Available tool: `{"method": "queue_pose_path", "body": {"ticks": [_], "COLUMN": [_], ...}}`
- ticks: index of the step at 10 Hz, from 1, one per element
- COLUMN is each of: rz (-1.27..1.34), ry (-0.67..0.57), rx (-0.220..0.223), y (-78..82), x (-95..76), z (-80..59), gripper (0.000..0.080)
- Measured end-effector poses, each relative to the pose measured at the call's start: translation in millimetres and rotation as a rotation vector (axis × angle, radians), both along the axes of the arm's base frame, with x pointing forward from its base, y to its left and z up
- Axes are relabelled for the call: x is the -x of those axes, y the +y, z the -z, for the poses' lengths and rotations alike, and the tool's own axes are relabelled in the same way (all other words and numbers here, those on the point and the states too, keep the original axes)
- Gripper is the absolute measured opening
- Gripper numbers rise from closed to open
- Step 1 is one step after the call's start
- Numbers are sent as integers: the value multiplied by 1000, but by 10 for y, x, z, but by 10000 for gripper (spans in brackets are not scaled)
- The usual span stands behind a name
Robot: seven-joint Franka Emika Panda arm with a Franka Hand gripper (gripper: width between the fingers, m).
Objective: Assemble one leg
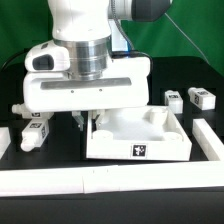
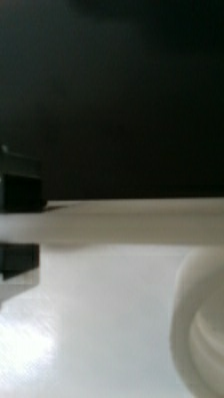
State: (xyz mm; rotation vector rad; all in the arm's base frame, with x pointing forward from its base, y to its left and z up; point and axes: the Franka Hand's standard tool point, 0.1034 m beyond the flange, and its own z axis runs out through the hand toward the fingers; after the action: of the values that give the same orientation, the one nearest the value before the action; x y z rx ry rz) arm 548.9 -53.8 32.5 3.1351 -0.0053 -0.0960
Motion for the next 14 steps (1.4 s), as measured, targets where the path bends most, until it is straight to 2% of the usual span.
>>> {"method": "queue_pose_path", "body": {"ticks": [3, 6, 8, 13, 14], "rz": [2, 6, 13, 44, 44], "ry": [4, -15, -25, -31, -31], "rx": [1, 0, -2, 17, 17], "y": [7, 232, 337, 323, 322], "x": [7, -244, -346, -346, -345], "z": [27, 105, 126, 185, 187], "gripper": [54, 54, 54, 54, 147]}}
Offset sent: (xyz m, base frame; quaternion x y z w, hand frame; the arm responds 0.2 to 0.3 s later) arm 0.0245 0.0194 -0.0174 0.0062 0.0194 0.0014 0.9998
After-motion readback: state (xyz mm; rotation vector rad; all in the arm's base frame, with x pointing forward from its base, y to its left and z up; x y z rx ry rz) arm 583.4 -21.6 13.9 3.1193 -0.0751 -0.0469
